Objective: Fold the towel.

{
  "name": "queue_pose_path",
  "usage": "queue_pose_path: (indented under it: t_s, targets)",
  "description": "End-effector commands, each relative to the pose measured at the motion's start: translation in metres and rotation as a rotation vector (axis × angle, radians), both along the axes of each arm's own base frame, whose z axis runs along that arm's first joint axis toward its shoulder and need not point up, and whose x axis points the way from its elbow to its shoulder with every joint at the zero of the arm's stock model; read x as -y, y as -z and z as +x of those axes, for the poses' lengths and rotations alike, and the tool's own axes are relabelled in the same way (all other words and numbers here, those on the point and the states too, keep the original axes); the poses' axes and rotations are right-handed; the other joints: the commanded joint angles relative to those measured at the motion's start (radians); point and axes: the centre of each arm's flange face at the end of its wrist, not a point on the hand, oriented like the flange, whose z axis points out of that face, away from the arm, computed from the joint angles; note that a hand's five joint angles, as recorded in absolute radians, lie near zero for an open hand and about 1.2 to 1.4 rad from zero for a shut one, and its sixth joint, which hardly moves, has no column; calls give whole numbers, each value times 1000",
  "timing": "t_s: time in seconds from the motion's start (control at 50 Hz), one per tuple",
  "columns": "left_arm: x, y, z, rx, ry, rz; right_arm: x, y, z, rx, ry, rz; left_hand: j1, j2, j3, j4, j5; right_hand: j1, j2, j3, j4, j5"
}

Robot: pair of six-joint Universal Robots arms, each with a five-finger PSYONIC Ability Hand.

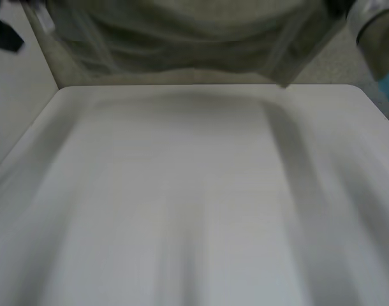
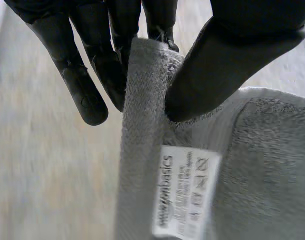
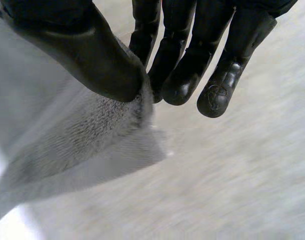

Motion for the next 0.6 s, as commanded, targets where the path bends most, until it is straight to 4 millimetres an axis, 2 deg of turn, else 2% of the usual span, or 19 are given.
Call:
queue_pose_path:
  t_s: [0.02, 0.04, 0.08, 0.1, 0.12, 0.14, 0.16, 0.2, 0.32, 0.36, 0.48, 0.52, 0.54, 0.56, 0.58, 0.6]
  targets:
    - [-13, 96, -4, 78, 141, 262, -4, 108, -15, -135, -57, 387, 104, 52, 50, 33, 82, 65, 71, 55, 50, 54]
    - [-19, 119, -4, 94, 165, 313, -4, 108, -15, -135, -57, 388, 104, 52, 50, 33, 82, 65, 71, 55, 50, 54]
    - [-33, 157, -1, 136, 189, 386, -14, 144, -21, -180, -96, 494, 104, 52, 50, 33, 82, 65, 71, 55, 50, 54]
    - [-33, 157, -1, 136, 189, 387, -20, 158, -23, -200, -109, 523, 104, 52, 50, 33, 82, 65, 71, 55, 50, 54]
    - [-38, 172, 3, 160, 185, 407, -20, 158, -23, -201, -110, 523, 104, 52, 50, 33, 82, 65, 71, 55, 50, 54]
    - [-45, 185, 10, 186, 174, 433, -26, 169, -25, -222, -115, 539, 104, 52, 50, 33, 82, 65, 71, 55, 50, 54]
    - [-45, 185, 10, 186, 174, 433, -26, 170, -25, -222, -115, 539, 104, 52, 50, 33, 82, 65, 71, 55, 50, 54]
    - [-57, 198, 21, 235, 168, 462, -41, 181, -28, -246, -119, 542, 104, 52, 50, 33, 82, 65, 71, 55, 50, 54]
    - [-71, 191, 27, 278, 176, 447, -64, 173, -33, -249, -121, 512, 104, 52, 50, 33, 82, 65, 71, 55, 50, 54]
    - [-79, 181, 32, 275, 166, 449, -79, 160, -36, -242, -122, 491, 104, 52, 50, 33, 82, 65, 71, 55, 50, 54]
    - [-91, 170, 43, 264, 144, 469, -100, 139, -43, -235, -109, 454, 104, 52, 50, 33, 82, 65, 71, 55, 50, 54]
    - [-101, 160, 48, 260, 147, 475, -110, 119, -52, -223, -83, 413, 104, 52, 50, 33, 82, 65, 71, 55, 50, 54]
    - [-101, 159, 48, 260, 147, 475, -110, 119, -52, -223, -83, 412, 104, 52, 50, 33, 82, 65, 71, 55, 50, 54]
    - [-106, 151, 52, 259, 148, 468, -111, 110, -63, -215, -50, 396, 104, 52, 50, 33, 82, 65, 71, 55, 50, 54]
    - [-106, 151, 52, 259, 148, 468, -111, 102, -74, -207, -13, 387, 104, 52, 50, 33, 82, 65, 71, 55, 50, 54]
    - [-112, 144, 55, 256, 149, 466, -111, 102, -74, -207, -13, 387, 104, 52, 50, 33, 82, 65, 71, 55, 50, 54]
